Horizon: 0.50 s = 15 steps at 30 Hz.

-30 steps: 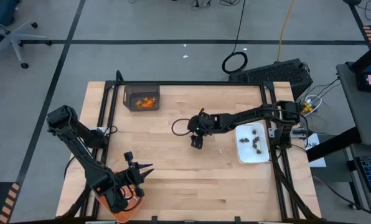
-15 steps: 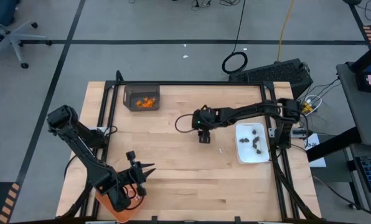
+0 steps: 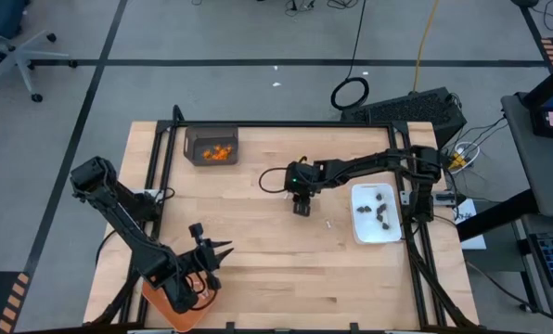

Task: Sort Halloween decoration
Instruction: Put the white bone toy into the orange bin

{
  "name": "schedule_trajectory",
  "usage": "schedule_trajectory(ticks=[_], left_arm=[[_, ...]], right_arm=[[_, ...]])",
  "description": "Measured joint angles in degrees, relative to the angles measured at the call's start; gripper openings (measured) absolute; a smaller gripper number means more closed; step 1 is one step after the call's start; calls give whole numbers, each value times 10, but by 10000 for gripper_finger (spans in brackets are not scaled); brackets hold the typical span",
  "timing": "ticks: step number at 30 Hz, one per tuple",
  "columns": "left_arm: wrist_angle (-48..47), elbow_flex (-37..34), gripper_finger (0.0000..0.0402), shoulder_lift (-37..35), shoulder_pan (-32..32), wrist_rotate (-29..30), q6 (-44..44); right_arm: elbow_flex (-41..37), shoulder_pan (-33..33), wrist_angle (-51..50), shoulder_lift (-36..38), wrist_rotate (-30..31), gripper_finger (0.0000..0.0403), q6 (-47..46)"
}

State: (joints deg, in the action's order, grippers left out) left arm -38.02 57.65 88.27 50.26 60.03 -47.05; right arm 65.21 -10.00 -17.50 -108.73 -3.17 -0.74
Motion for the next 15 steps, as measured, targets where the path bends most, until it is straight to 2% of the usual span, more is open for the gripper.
schedule_trajectory(ticks=[5,7,11,15], left_arm=[[0,0,84,0,0,0,0],[0,0,83,0,0,0,3],[0,0,83,0,0,0,16],[1,0,83,0,0,0,28]], right_arm=[[0,9,-11,8,-40,128,-33],[-1,17,-15,16,-38,128,-41],[-1,28,19,26,52,128,-55],[0,31,72,19,89,128,-48]])
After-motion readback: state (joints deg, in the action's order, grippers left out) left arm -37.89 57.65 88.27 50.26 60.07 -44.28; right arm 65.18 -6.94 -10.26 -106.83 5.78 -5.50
